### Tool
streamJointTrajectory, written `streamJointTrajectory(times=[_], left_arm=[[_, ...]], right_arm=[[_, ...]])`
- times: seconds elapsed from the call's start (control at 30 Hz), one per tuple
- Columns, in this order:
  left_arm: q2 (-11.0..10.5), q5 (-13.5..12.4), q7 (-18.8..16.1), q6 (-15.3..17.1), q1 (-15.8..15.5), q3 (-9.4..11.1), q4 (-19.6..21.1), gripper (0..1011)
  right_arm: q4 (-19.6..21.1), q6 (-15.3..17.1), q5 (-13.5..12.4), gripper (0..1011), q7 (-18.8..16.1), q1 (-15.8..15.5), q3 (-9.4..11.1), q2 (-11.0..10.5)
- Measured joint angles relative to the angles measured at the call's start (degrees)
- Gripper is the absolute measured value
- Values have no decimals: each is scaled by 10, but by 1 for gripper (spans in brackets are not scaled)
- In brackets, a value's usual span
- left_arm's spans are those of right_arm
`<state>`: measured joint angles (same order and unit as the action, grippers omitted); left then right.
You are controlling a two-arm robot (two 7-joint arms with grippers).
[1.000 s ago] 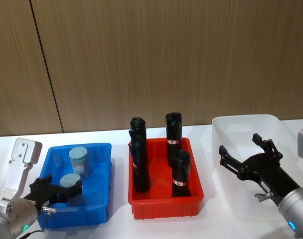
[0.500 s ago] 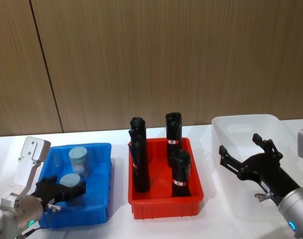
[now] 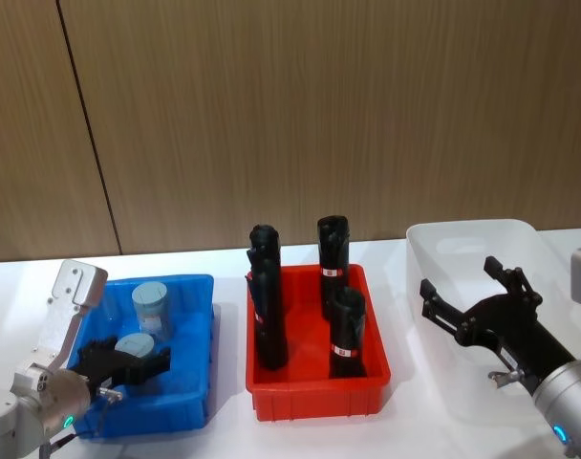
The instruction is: Pick the cotton swabs from the blue box and place them into the white box.
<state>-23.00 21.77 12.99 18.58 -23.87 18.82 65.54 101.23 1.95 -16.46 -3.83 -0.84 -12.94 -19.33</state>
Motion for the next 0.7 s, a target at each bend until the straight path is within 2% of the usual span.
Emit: streamJointTrajectory(times=[0.17, 0.37, 0.4, 0.53, 0.7], left_arm=[[5, -5, 8, -3, -9, 2, -17, 961], [10, -9, 16, -7, -17, 3, -32, 809], [10, -9, 17, -7, -17, 3, -34, 809], [12, -13, 20, -10, -20, 3, -41, 666], [12, -16, 20, -14, -21, 3, -42, 661]], right_arm=[[0, 0, 0, 1001, 0, 0, 0, 0], [0, 0, 0, 1002, 0, 0, 0, 0], [0, 0, 0, 1001, 0, 0, 0, 0], [0, 0, 0, 1002, 0, 0, 0, 0], [0, 0, 0, 1002, 0, 0, 0, 0]])
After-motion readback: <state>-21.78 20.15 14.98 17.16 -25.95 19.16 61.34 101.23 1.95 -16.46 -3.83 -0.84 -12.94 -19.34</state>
